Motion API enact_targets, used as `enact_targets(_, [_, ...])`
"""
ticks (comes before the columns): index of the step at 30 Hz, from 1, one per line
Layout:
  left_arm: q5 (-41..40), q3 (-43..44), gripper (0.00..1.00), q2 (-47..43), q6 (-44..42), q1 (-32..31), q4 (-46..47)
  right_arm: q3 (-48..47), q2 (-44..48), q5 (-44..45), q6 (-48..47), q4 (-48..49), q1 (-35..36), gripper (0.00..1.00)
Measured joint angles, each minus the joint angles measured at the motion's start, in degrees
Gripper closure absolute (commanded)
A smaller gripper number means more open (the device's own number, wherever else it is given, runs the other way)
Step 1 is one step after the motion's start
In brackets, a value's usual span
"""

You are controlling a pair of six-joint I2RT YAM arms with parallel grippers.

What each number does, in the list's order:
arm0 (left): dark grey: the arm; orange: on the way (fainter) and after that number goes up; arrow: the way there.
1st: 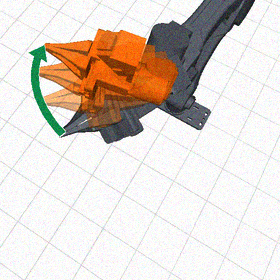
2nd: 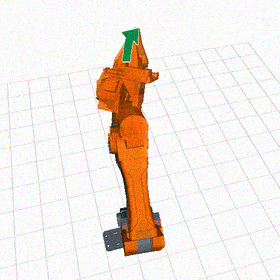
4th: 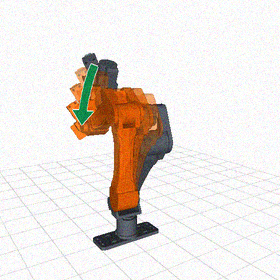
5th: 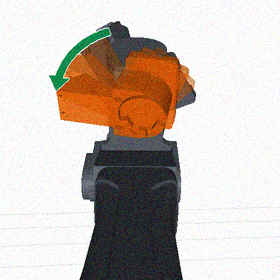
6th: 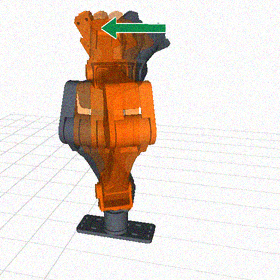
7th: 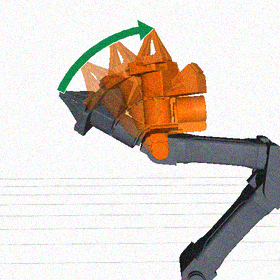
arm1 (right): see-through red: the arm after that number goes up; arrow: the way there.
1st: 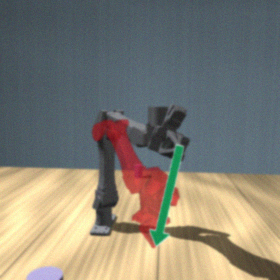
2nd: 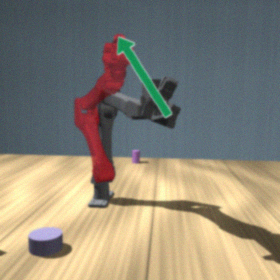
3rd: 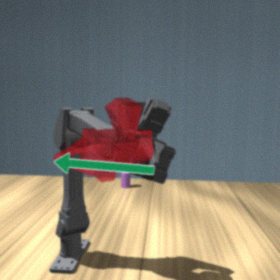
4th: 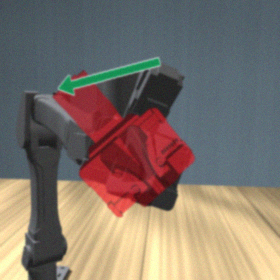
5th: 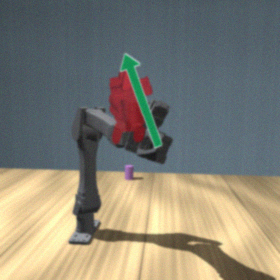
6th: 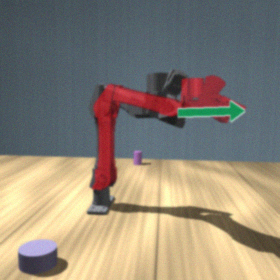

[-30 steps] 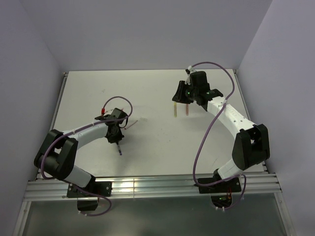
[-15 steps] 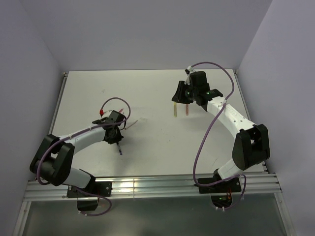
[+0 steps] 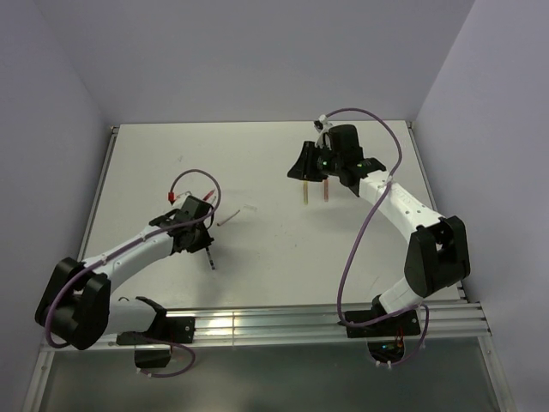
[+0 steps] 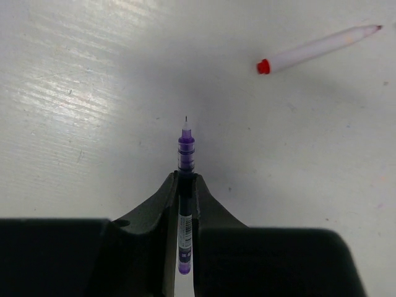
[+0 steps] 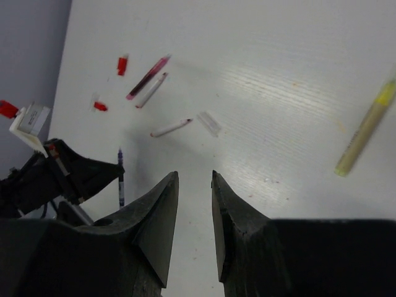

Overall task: Insert the pens into the pen caps
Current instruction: Pick up the pen from the center of the board.

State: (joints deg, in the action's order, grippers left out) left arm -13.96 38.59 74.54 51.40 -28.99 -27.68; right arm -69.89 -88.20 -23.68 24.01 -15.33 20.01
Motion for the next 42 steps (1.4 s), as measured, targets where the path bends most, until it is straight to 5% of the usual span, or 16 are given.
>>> enact_targets(15, [2.6,4.9,1.0,-8.0,0.5,-0.1,4.9,1.9,-0.3,-13.2,2.2,10.4,10.1,0.57])
enact_targets(26, [4.1,10.1,1.0,-8.7,1.9,-0.1,8.5,3.0,-3.4,-13.8,2.8,15.3,15.6,0.46])
enact_targets(42, [7.1,13.2,1.0,-7.3,3.9,-0.7,12.3,2.7,-8.1,-11.6,3.7,16.7,19.4,0.45])
